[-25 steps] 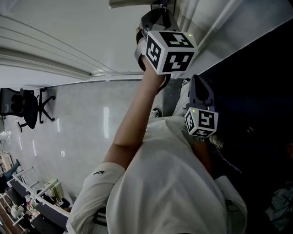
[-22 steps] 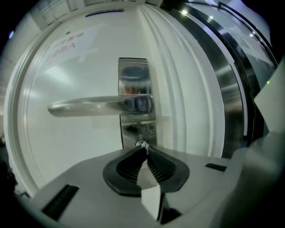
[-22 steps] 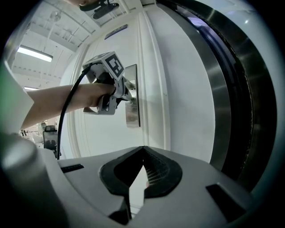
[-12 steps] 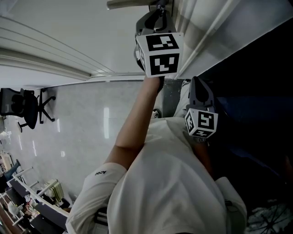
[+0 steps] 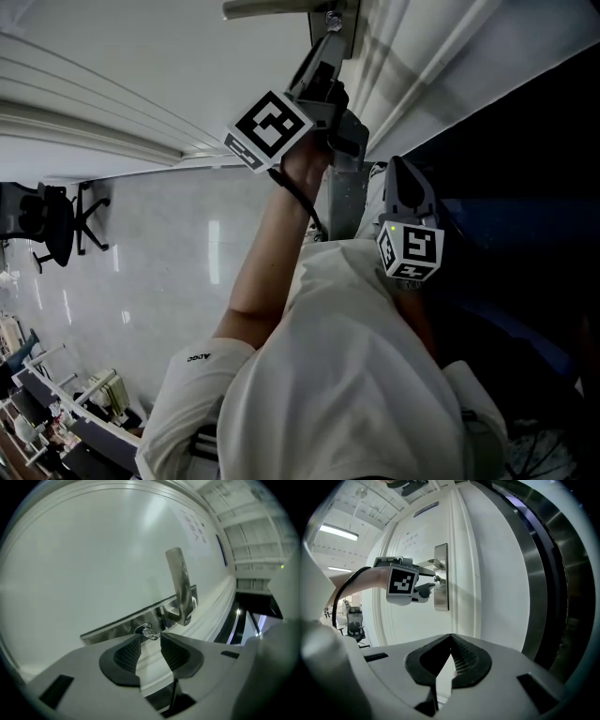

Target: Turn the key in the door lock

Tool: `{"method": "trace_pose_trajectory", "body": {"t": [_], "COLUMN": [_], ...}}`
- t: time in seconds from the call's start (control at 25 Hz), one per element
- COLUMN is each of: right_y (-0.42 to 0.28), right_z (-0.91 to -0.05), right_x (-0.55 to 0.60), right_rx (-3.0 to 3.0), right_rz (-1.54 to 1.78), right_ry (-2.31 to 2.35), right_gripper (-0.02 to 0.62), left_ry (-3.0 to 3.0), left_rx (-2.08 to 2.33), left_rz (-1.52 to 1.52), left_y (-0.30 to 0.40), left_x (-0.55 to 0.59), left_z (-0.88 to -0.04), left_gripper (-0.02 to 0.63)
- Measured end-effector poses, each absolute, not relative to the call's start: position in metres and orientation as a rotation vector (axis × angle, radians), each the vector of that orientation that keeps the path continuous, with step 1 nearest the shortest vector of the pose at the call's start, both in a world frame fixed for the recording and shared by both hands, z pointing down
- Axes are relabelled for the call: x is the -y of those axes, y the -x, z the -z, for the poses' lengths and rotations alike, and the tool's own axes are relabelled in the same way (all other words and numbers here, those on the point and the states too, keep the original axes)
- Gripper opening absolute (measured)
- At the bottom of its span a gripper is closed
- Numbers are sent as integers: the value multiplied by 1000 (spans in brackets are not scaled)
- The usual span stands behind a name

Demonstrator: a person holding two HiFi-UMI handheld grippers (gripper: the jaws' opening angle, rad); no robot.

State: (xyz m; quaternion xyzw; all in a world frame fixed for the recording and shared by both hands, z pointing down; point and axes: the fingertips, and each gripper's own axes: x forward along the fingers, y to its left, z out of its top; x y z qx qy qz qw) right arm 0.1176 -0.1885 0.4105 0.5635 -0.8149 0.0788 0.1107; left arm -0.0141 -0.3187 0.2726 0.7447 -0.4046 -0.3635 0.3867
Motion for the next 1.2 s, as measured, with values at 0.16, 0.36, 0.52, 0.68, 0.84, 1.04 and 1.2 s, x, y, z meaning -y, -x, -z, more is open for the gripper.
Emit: {"method": "trace_pose_trajectory", "body": {"t": [0.16, 0.36, 0.52, 0.68, 0.84, 1.04, 1.2], "right_y": [-118, -117, -118, -120, -116, -117, -120], "right_z": [-413, -414, -415, -414, -414, -417, -417], "right_x": [188, 189, 191, 189, 189, 188, 187], "right_rx": [2388, 2376, 2374, 2375, 2376, 2377, 2379], "right_rz": [-227, -228, -229, -227, -225, -229, -233], "right_ry": [-1646, -1651, -1656, -1658, -1654, -1650, -1647], "right_gripper": [2, 2, 2, 2, 2, 2, 2], "left_ry": [-1735, -1632, -1627, -1811, -2129, -2383, -2510], "left_rx": [845, 809, 829, 1021, 1417, 1808, 1941], "left_rz": [1064, 1129, 1125, 966, 547, -71, -462], "left_y": [5, 12, 14, 9, 7, 1, -9], "left_x": [321, 332, 337, 335, 335, 334, 335], "left_z": [-272, -273, -274, -268, -265, -267, -266], "left_gripper": [124, 123, 99, 46, 46, 43, 41]}}
